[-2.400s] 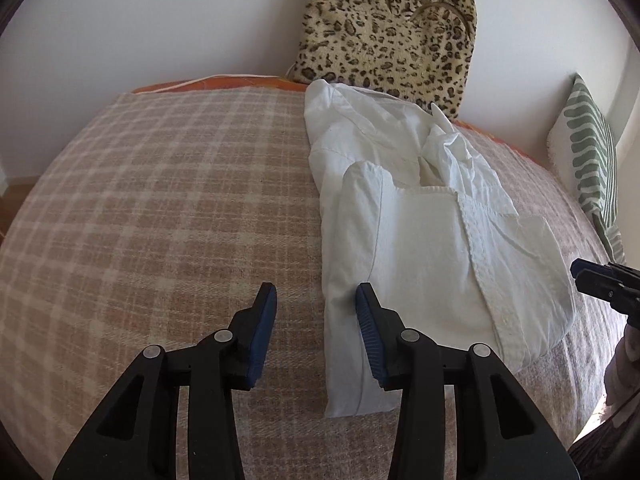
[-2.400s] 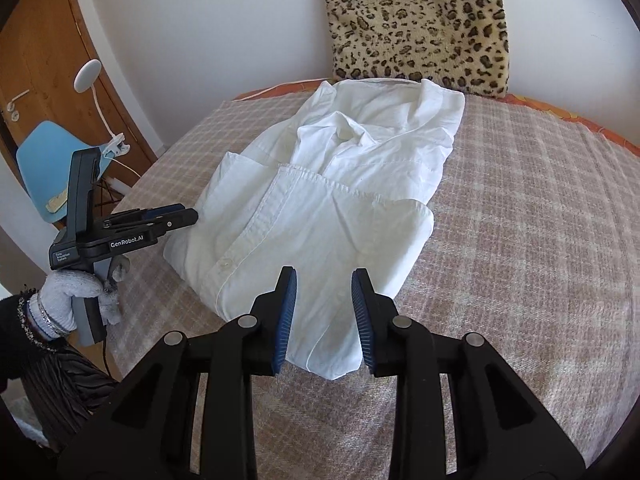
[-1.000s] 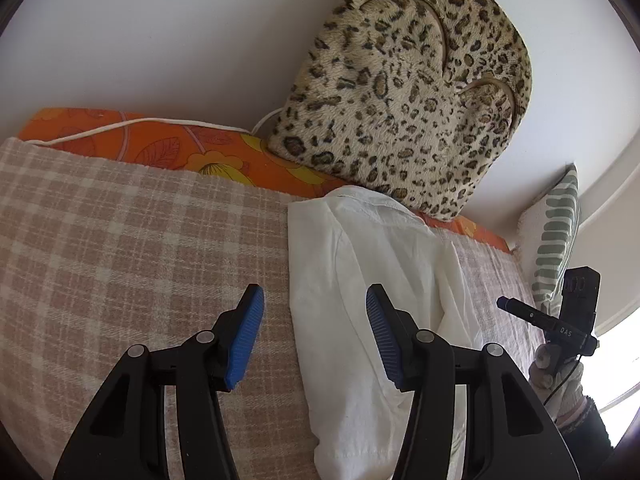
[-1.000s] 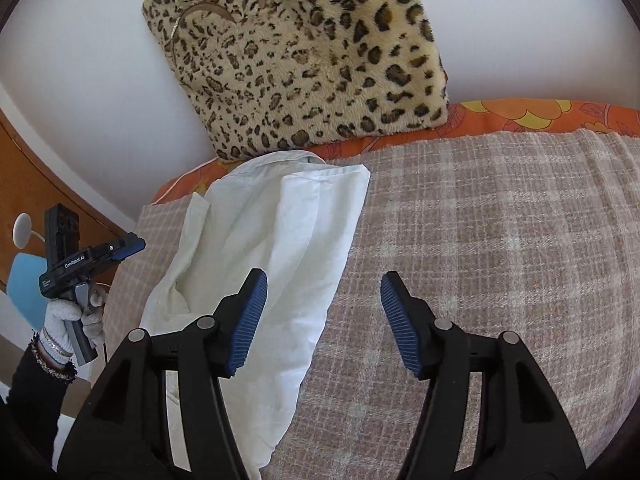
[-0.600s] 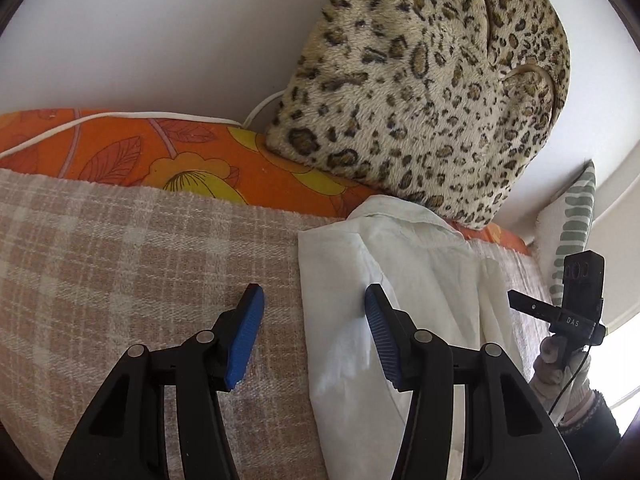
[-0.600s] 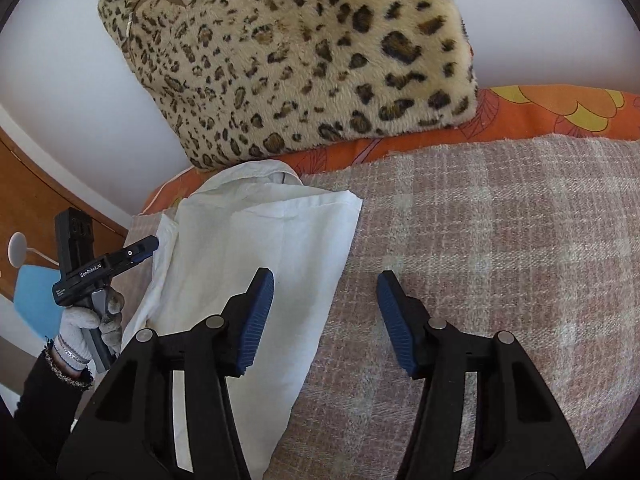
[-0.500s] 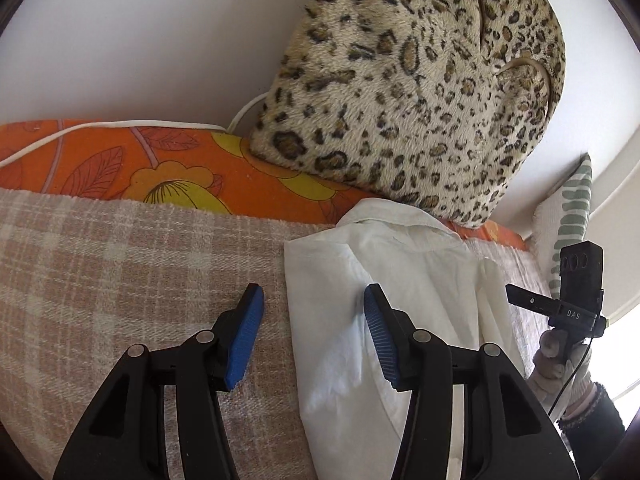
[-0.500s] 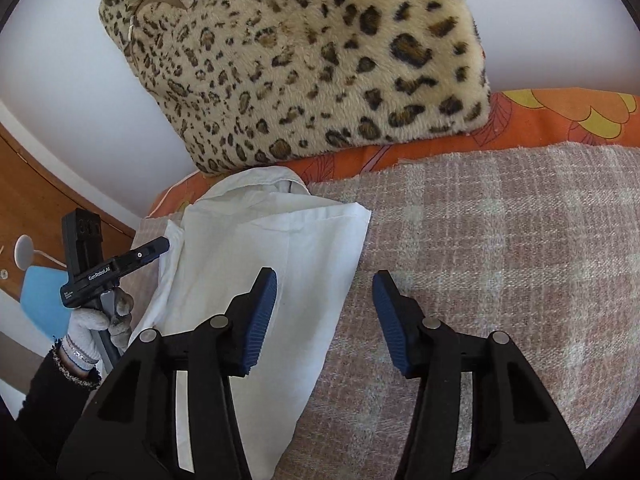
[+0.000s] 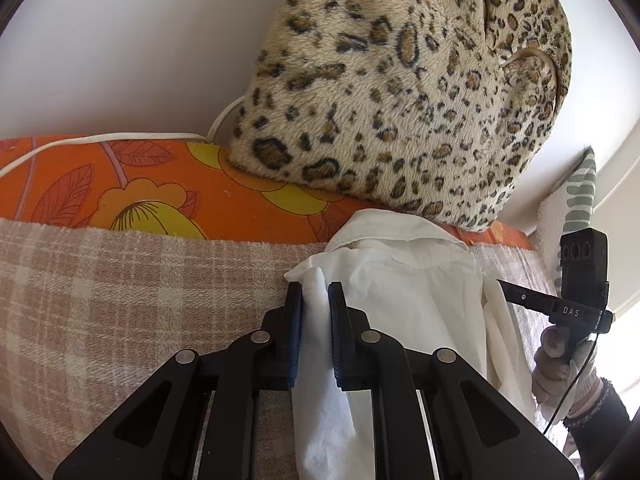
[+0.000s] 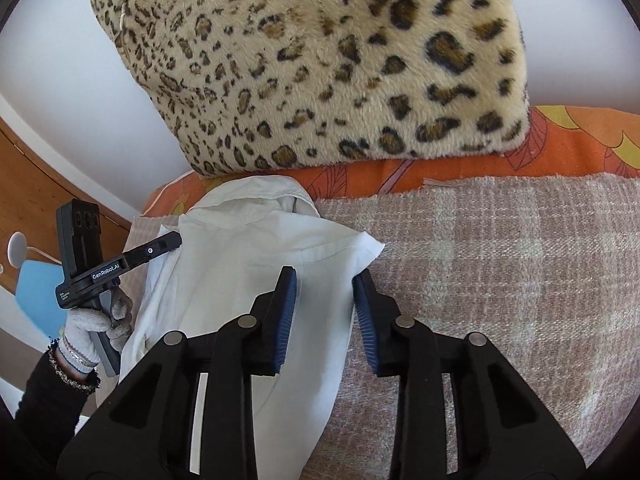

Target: Fold small clothes

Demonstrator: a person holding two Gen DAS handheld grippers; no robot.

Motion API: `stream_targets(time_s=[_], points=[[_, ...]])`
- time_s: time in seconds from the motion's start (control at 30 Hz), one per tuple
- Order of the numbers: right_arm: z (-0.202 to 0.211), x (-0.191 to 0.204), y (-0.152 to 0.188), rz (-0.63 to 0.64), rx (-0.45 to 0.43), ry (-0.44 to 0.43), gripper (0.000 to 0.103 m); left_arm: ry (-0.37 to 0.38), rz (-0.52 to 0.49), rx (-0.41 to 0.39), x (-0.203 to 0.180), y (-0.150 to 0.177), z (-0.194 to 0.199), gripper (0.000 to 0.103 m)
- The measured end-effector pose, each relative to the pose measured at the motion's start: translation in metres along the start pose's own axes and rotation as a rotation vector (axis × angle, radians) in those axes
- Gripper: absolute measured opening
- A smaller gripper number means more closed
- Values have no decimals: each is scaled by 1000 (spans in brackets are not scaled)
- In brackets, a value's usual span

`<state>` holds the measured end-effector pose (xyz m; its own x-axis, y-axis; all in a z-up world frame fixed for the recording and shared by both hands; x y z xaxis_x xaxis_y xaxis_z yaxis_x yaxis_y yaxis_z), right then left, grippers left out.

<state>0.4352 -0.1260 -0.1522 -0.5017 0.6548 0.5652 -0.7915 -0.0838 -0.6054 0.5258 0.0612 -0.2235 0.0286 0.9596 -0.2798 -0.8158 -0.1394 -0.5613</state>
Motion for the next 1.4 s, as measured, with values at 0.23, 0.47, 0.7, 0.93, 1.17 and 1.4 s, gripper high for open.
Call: stream_targets(time_s=[0.23,0.47,0.7,0.93,1.17,1.4], points=[[11,20,-11,39,-31,22,4,12,8,-35,-6,-5,10,3],[42,62,-20,120,-59,7,3,57,9,-103,-16,-16,49,3],[78,102,-12,187,-76,-4,3,80,-14,-159,-30,-11,96,2],[112,150,19,254,-84,8,3,80,-53,-220,-45,16,153,3],[130,183,63,288,-72,18,3,76,-49,-238,-46,56,193,3],[146,199,116,304,-55,22,3,59,-75,-233,-48,106,216,2]])
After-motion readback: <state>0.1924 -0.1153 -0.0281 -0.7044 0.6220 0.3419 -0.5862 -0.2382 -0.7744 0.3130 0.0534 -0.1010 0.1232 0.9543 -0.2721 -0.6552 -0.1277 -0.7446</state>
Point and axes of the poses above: each gripper's, at about its wrist camera, not at the fingertips, and z roughly against the way its jaws point, x to its left, y to its underside, the point moved 6 cm from there along -z, roughly the way its jaws point, and after that the axes turned 13 degrees about -y, right-handed, at the moved point
